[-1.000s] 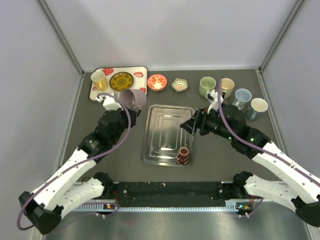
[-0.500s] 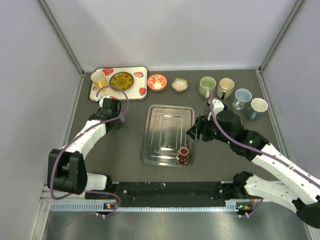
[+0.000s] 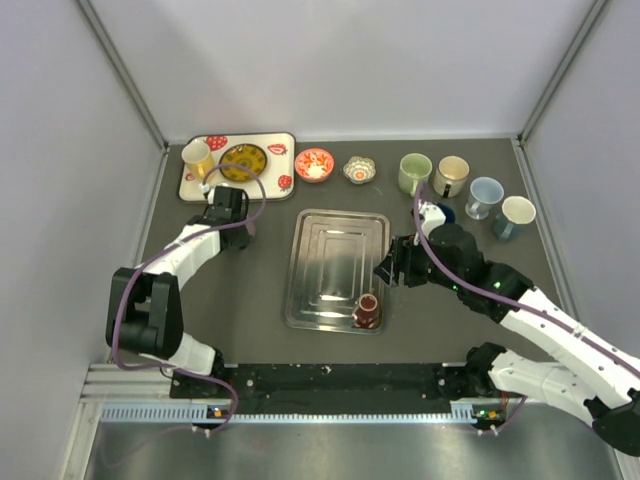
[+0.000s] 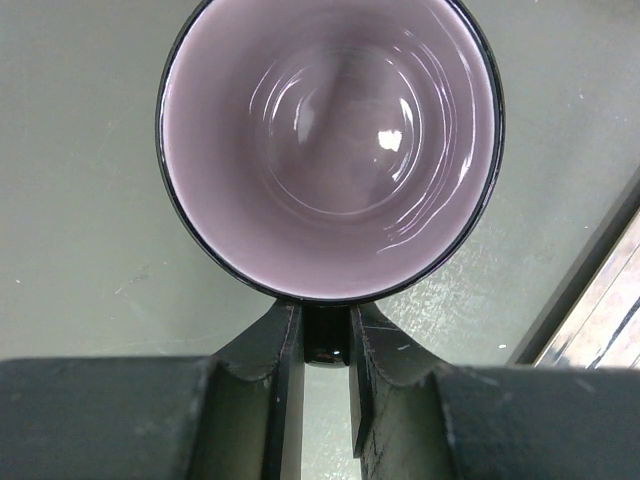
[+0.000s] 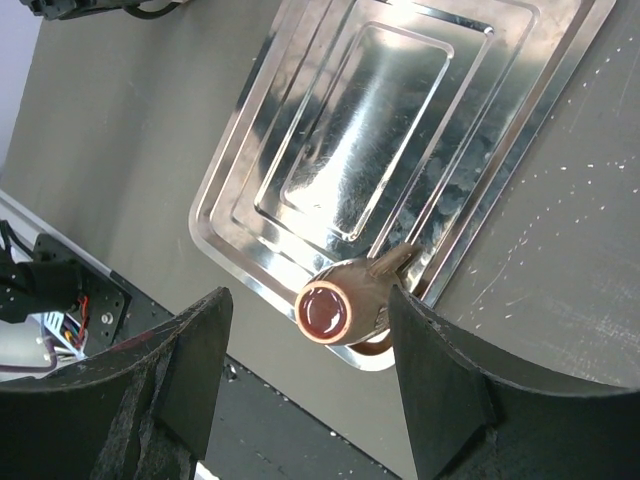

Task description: Turn the mug right side up

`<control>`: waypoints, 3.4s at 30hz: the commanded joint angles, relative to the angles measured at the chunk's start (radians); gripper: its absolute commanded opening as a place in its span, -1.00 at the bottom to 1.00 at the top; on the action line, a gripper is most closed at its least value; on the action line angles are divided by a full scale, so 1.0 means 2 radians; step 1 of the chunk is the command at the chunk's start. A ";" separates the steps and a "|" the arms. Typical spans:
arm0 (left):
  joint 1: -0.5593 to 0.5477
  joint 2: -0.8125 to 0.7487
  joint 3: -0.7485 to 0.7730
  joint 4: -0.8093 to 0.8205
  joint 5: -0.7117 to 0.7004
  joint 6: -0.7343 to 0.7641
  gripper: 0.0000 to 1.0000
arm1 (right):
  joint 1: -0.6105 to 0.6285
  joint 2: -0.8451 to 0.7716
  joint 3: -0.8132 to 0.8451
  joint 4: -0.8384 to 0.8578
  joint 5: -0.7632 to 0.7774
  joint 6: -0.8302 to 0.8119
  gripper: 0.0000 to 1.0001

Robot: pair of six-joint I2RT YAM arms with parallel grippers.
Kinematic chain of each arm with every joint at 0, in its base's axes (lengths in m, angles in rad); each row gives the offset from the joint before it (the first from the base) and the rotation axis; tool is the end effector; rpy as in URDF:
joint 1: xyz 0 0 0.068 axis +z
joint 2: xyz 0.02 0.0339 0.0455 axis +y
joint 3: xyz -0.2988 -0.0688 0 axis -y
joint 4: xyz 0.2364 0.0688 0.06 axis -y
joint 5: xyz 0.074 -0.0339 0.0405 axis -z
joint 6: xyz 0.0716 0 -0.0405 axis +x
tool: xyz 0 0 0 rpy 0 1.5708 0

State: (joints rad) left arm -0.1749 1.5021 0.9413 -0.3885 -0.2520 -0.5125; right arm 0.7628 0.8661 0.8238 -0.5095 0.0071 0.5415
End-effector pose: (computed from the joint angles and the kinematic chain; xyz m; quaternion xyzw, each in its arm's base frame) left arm 0.3134 -0.0372 0.2201 -0.1966 0.9247 0.0104 0.3259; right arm 0.1371 0.1303 0.3148 -0.0947 0.8678 0.2935 0.3895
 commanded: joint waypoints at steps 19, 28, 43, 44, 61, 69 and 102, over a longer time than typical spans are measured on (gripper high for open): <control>-0.005 -0.092 -0.022 -0.021 0.012 0.008 -0.03 | 0.004 0.017 -0.002 -0.035 -0.001 -0.013 0.31; -0.155 -0.223 -0.041 -0.032 0.007 -0.034 0.24 | 0.020 0.004 -0.042 -0.065 -0.030 -0.001 0.27; -0.324 -0.038 -0.037 0.094 0.074 -0.087 0.05 | 0.034 0.032 -0.120 0.021 -0.049 0.087 0.16; -0.325 -0.029 -0.034 0.098 0.076 -0.086 0.04 | 0.034 0.034 -0.123 0.030 -0.056 0.089 0.12; -0.340 0.038 -0.012 0.118 0.091 -0.084 -0.01 | 0.034 0.146 -0.104 0.065 -0.010 0.065 0.04; -0.340 0.034 -0.031 0.118 0.085 -0.088 -0.03 | 0.018 0.192 -0.079 0.079 0.015 0.051 0.04; -0.314 -0.045 -0.066 0.060 -0.010 -0.139 -0.09 | 0.064 0.163 -0.088 0.064 -0.021 0.033 0.05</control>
State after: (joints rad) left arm -0.8021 1.3766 0.7597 -0.3073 -0.3073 -0.8135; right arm 0.8040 1.2507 0.7208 -0.3424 -0.0086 0.5903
